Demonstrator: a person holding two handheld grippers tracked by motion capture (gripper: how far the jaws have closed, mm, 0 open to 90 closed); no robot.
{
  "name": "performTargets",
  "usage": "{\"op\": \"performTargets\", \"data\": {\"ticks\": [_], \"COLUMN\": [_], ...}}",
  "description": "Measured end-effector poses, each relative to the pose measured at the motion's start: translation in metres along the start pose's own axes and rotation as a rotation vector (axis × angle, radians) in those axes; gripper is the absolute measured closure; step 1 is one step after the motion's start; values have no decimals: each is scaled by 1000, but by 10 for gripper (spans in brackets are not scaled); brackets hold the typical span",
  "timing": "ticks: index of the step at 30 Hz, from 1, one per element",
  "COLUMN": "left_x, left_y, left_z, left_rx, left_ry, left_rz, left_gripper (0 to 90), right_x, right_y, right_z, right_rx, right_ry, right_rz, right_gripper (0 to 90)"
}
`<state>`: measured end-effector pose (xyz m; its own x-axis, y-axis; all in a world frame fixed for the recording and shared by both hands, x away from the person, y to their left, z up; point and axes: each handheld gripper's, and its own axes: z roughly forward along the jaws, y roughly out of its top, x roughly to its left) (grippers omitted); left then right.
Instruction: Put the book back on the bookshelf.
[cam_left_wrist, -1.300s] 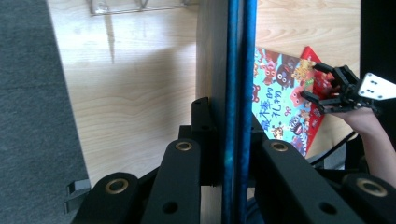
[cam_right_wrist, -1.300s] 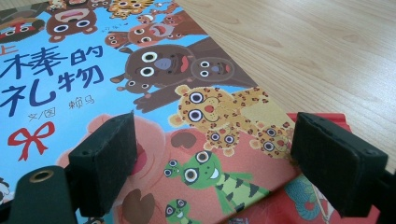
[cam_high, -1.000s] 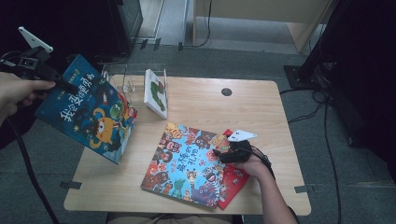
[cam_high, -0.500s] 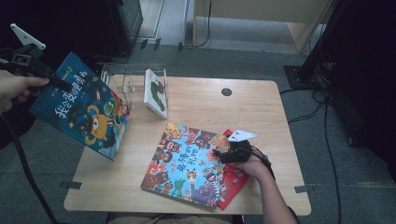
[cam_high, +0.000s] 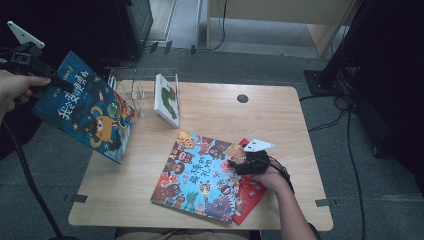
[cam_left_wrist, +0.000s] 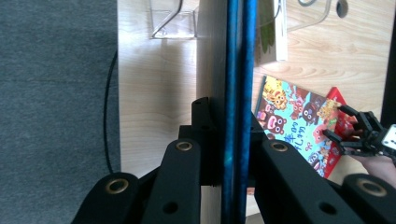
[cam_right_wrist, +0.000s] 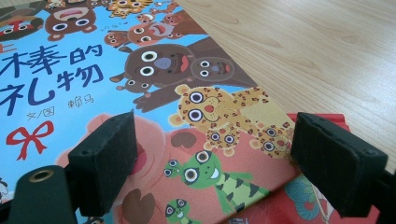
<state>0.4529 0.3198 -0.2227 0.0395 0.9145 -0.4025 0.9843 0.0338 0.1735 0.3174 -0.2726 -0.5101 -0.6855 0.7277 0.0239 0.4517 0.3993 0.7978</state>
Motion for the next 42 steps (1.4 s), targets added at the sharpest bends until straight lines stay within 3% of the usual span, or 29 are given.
{"op": "performTargets", "data": {"ticks": [10,30,42], "left_x": [-4,-11,0], "left_y": [9,45,69], "left_z": [-6,13,20], "left_rx": [-6,-41,-41], "left_ry": [13,29,3], "left_rz": [4,-31,-58], "left_gripper": [831,832,832], "right_x": [2,2,2], "right_y": [0,0,-1], "right_z": [-1,-1,-1], "right_rx": [-1,-2,-3], "right_ry": [-11,-12,-12], "right_rz": [10,10,9], "right_gripper": [146,152,155]}}
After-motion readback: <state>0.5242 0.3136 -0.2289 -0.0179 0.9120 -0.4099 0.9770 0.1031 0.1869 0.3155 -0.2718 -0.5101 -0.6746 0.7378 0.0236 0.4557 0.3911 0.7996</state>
